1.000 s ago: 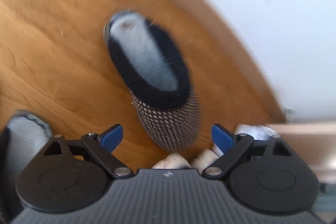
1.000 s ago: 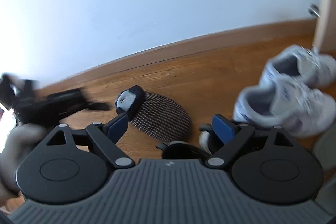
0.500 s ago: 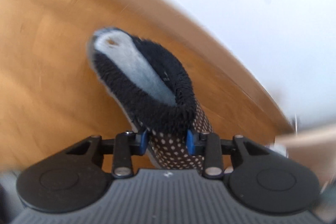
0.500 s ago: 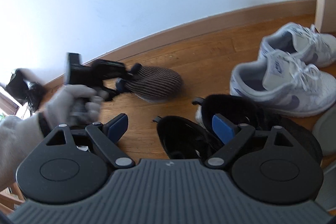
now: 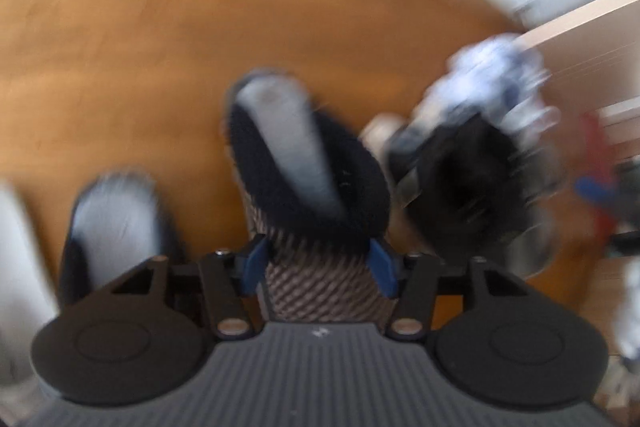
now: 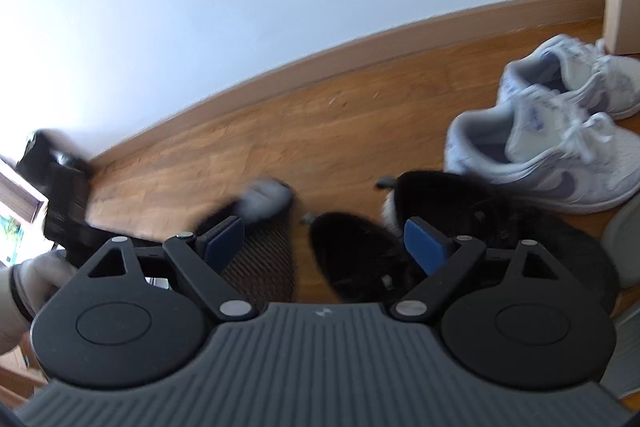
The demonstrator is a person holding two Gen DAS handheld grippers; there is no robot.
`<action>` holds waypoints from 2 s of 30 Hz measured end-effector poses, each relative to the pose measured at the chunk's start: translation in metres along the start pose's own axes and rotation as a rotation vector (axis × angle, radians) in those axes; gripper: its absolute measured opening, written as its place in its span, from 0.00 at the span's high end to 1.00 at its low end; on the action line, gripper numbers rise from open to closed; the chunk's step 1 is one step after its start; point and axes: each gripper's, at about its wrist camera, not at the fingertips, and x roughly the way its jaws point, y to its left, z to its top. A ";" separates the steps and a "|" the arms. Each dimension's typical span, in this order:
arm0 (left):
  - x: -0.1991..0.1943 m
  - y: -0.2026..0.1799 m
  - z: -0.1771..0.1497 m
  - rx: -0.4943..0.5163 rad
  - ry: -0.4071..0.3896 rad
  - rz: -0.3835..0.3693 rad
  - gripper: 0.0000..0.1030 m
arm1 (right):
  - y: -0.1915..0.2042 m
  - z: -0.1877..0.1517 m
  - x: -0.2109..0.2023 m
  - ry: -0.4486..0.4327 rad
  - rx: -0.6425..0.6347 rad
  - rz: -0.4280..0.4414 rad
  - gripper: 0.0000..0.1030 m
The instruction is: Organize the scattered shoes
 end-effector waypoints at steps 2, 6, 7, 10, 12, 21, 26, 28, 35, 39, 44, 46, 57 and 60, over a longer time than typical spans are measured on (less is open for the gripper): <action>-0.003 0.000 -0.004 0.005 0.043 0.089 0.26 | 0.014 -0.008 0.015 0.056 -0.039 0.017 0.14; -0.058 0.010 -0.019 0.006 -0.010 0.054 0.24 | 0.042 -0.027 0.049 0.175 -0.119 0.033 0.14; -0.071 0.013 -0.022 0.002 -0.029 0.043 0.22 | 0.050 -0.033 0.060 0.206 -0.143 0.039 0.14; -0.109 0.022 -0.040 0.012 -0.098 0.040 0.15 | 0.078 -0.052 0.103 0.291 -0.210 0.025 0.14; -0.127 0.029 -0.051 0.014 -0.125 0.048 0.13 | 0.089 -0.057 0.128 0.313 -0.201 -0.014 0.14; -0.144 0.067 -0.081 -0.077 -0.132 0.041 0.10 | 0.122 -0.073 0.191 0.403 -0.214 -0.164 0.60; -0.148 0.081 -0.079 -0.147 -0.139 -0.008 0.10 | 0.128 -0.090 0.165 0.487 -0.155 -0.117 0.70; -0.154 0.083 -0.081 -0.151 -0.139 -0.006 0.10 | 0.134 -0.107 0.162 0.518 -0.162 -0.087 0.70; -0.161 0.080 -0.091 -0.109 -0.122 -0.006 0.10 | 0.160 -0.120 0.163 0.443 -0.349 -0.068 0.69; -0.162 0.078 -0.089 -0.085 -0.132 0.003 0.10 | 0.142 -0.097 0.157 0.466 -0.243 0.023 0.56; -0.152 0.054 -0.086 0.017 -0.151 0.008 0.09 | 0.118 -0.078 0.131 0.428 -0.222 0.121 0.29; -0.143 0.038 -0.083 0.072 -0.145 0.001 0.09 | 0.093 -0.064 0.100 0.336 -0.227 0.093 0.20; -0.061 -0.046 -0.015 -0.181 -0.125 -0.169 0.09 | -0.050 -0.053 0.007 0.029 0.290 -0.281 0.15; -0.028 -0.067 0.008 -0.270 -0.147 -0.198 0.09 | -0.061 -0.057 -0.001 -0.001 0.330 -0.303 0.15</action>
